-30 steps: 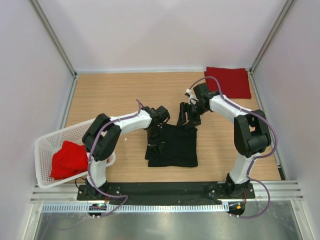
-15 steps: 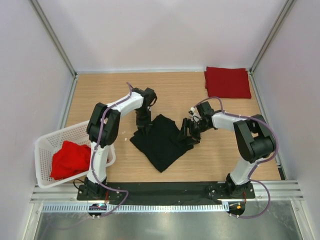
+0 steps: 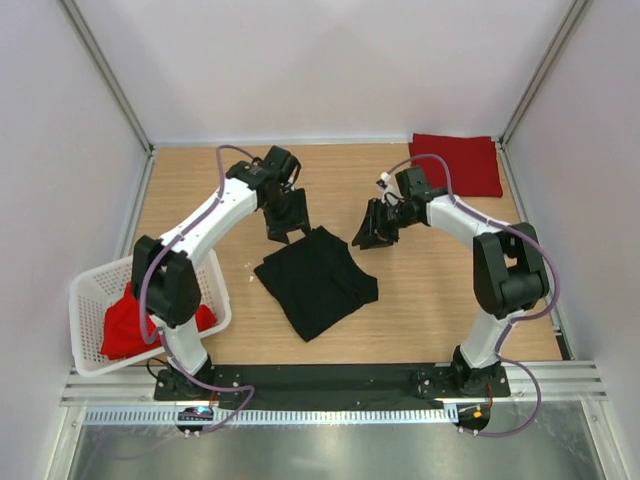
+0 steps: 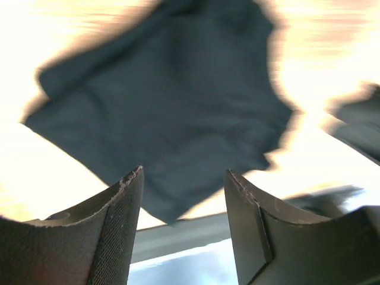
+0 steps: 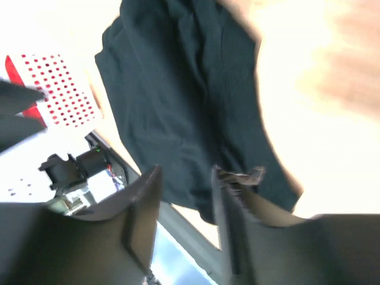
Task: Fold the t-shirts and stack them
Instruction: Fold the tshirt
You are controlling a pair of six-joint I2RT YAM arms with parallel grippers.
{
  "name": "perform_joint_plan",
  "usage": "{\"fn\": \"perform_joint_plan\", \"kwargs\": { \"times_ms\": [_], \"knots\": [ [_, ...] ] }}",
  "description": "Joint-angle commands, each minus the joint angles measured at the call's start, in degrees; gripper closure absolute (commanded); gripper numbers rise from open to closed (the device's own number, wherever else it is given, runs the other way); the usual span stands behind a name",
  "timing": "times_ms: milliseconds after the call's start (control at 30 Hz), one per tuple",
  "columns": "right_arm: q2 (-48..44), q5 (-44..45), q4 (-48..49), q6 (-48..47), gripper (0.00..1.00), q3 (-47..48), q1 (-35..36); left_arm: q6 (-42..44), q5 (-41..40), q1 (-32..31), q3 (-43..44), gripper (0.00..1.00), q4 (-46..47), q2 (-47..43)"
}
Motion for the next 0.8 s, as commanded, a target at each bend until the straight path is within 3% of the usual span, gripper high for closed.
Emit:
{"fn": "perform_joint_plan", "kwargs": {
  "times_ms": [0, 67, 167, 500, 767],
  "knots": [
    [4.27, 0.36, -3.75, -5.5, 0.63, 3.9, 0.21, -10.9, 6.31, -1.26, -1.25, 0.42, 5.01, -3.21],
    [6.63, -2.18, -1.73, -4.97, 0.79, 3.9, 0.3, -13.91, 6.93, -2.4, -1.6, 0.43, 7.11, -2.68],
    [9.45, -4.99, 1.87, -3.13, 0.86, 3.64, 0.3, -18.75, 7.19, -4.77, -1.52, 0.45, 8.61, -0.58],
    [14.99, -5.44, 5.48, -1.45, 0.92, 3.73, 1.35, -24.73, 2.89, -8.82, 1.74, 0.52, 5.8, 4.96],
    [18.16, 0.26, 6.8, 0.22, 0.95, 3.02, 1.44, -27.28, 1.66, -10.58, 1.73, 0.53, 6.51, 7.25]
  ]
}}
